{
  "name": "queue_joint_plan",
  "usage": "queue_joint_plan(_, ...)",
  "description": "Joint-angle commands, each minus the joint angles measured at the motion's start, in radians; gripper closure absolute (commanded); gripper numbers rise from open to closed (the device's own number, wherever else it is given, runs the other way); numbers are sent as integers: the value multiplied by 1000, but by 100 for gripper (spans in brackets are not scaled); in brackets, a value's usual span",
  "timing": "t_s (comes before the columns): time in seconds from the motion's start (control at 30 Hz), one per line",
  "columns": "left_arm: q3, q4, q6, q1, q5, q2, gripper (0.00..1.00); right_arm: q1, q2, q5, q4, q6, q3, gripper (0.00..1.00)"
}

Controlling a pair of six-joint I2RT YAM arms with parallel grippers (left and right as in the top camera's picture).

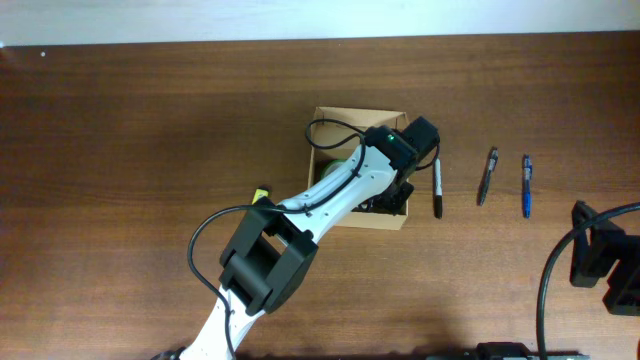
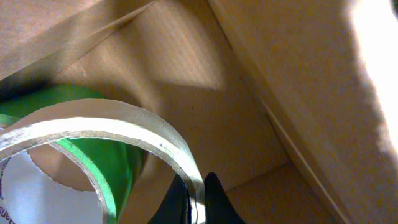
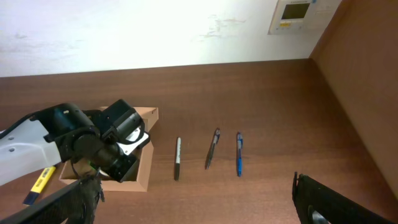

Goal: Pack container
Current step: 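Carry the white tape over the box and lower it inside, then release the white tape beside the green tape and withdraw left gripper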

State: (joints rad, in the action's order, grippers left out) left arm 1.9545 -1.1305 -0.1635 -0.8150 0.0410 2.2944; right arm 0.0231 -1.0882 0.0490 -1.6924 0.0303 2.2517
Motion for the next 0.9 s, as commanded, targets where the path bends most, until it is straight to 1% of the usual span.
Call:
queue_joint_plan(0.0, -39, -18, 21, 31, -16, 12, 98, -12, 2, 13, -6, 8, 5, 1)
queue_joint_plan(0.23, -39, -21, 23, 61, -15, -31, 98, -12, 2, 16, -6, 8, 5, 1)
queue_joint_plan(0.47, -39, -20, 23, 118, -15, -96, 98, -12, 2, 16, -6, 8, 5, 1)
queue_joint_plan(0.63, -39, -27, 24, 145, -15, -100, 98, -12, 2, 16, -6, 8, 5, 1)
queue_joint_plan(0.87, -39, -26, 23, 146, 0, -100, 98, -12, 2, 16, -6, 8, 5, 1)
